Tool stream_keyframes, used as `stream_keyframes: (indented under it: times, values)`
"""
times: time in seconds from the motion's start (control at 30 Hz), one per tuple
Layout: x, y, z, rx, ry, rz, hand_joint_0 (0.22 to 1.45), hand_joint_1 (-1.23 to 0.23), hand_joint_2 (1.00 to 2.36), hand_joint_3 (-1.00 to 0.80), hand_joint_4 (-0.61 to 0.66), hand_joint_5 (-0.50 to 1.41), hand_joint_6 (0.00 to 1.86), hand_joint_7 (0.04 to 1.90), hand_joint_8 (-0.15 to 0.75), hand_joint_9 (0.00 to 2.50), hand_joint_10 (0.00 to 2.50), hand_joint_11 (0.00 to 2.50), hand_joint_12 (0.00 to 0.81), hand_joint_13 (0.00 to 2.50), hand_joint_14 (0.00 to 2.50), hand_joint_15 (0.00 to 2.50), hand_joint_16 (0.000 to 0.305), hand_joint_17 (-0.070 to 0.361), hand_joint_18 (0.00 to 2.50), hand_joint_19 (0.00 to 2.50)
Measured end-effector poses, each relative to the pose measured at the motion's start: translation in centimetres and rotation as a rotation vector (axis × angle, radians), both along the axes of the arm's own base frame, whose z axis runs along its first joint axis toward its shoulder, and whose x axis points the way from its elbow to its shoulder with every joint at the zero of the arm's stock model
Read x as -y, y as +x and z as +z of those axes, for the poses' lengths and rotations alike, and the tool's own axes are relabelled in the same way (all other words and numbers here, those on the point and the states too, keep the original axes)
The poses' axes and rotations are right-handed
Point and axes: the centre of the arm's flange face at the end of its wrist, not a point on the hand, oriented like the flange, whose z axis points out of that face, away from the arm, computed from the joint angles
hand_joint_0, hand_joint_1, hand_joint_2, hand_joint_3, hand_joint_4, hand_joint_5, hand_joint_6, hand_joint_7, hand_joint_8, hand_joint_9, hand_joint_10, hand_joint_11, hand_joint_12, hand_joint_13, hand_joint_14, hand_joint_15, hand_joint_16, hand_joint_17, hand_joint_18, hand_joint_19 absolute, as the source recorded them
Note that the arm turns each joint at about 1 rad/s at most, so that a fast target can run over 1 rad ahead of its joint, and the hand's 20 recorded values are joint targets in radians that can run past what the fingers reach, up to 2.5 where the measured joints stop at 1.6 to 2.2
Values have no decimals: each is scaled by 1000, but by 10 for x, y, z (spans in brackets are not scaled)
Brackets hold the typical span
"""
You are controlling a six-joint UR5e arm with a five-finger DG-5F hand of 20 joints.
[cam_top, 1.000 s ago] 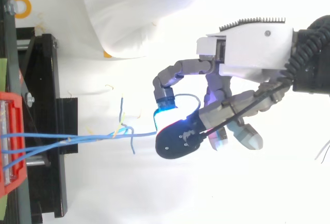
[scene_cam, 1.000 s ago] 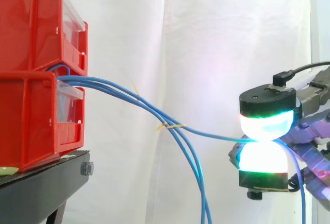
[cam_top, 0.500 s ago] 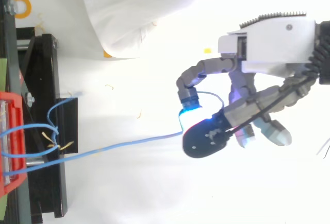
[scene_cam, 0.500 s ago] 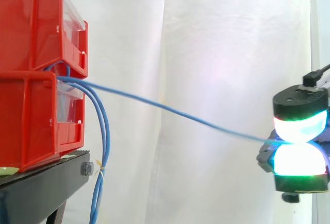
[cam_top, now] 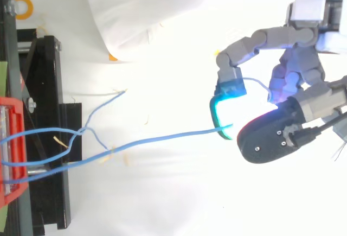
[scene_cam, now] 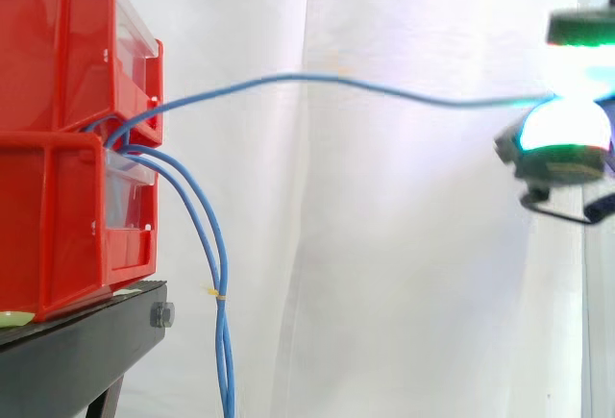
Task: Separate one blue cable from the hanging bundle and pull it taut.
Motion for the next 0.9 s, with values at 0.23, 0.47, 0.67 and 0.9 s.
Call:
stream_keyframes:
  times: [0.23,0.47,0.67,0.9]
  values:
    - [0,5,10,38,-1,-12,751,-725,1019,-202,61,149,503,1327,187,2044,21,508,282,1394,19,548,66,148,1078,539]
    - [-1,5,11,41,-2,-13,751,-725,1018,-208,61,149,503,1319,192,2036,21,508,283,1396,19,549,66,148,1079,538]
    - [-4,8,12,56,0,-10,752,-723,1018,-212,60,149,503,1323,186,2036,21,514,282,1396,19,545,66,148,1081,538]
    - [-4,10,14,77,3,-10,752,-722,1018,-213,62,149,503,1322,193,2040,21,516,279,1397,20,551,65,147,1080,540]
